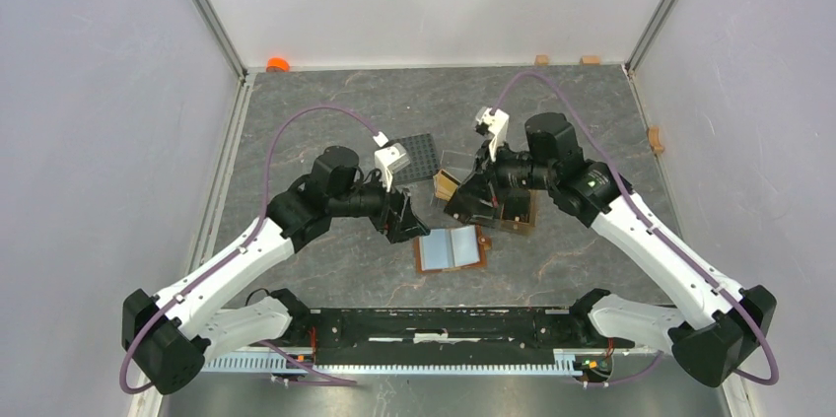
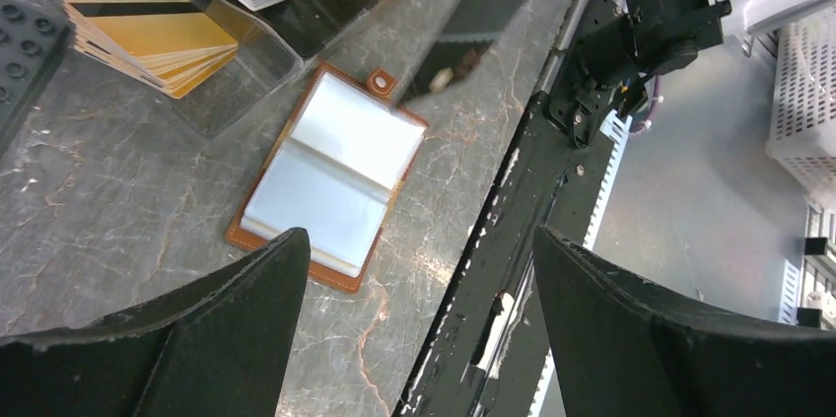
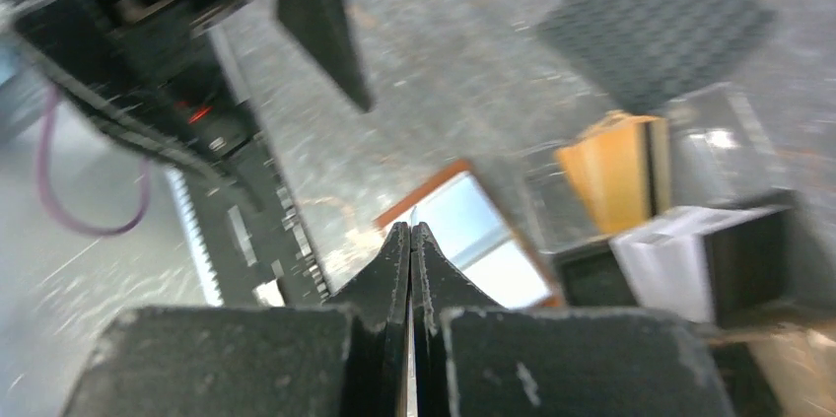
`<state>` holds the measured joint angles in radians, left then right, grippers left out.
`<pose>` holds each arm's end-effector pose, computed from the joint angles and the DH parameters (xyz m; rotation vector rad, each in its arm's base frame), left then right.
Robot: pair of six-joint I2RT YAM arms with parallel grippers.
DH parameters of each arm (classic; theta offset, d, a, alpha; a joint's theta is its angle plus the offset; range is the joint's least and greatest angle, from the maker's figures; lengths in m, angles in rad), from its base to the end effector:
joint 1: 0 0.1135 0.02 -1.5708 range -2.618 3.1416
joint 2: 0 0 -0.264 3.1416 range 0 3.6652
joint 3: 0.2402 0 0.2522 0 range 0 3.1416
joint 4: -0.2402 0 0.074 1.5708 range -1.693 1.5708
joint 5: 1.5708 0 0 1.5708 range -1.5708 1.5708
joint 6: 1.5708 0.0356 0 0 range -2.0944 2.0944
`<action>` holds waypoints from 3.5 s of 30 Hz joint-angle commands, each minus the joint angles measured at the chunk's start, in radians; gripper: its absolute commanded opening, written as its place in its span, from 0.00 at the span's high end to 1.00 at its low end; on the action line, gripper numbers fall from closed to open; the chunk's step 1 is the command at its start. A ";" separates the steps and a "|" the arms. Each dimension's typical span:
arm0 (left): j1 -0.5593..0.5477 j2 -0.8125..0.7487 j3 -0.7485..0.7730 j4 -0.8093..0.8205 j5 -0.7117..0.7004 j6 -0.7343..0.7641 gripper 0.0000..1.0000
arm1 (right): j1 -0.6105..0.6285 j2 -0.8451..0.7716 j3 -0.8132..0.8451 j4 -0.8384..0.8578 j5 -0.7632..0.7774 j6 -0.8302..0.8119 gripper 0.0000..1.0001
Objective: Put the credit cards into the card holder
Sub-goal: Pick up the credit card from the storage box, then move the storage box to the center of the board.
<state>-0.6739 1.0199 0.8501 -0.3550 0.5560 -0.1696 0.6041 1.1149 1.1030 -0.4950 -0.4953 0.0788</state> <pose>0.1630 -0.1542 0.3040 0.8861 2.0099 -1.0759 0.1892 0.1511 0.3565 -0.8555 1.9663 0.9233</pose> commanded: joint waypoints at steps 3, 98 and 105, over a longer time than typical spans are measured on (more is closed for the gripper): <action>-0.040 -0.001 -0.016 0.076 0.076 0.032 0.10 | 0.015 0.001 -0.063 0.064 -0.362 0.053 1.00; -0.118 0.483 -0.223 0.298 -0.443 -0.391 0.37 | -0.034 0.273 -0.726 0.823 -0.015 0.735 1.00; -0.121 0.509 -0.278 0.341 -0.367 -0.386 0.53 | -0.003 0.248 -0.789 0.812 0.008 0.752 1.00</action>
<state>-0.7845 1.4868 0.6342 -0.0074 0.1333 -0.6182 0.5774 1.3842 0.3672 0.2825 -0.5209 0.8104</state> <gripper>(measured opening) 0.496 0.007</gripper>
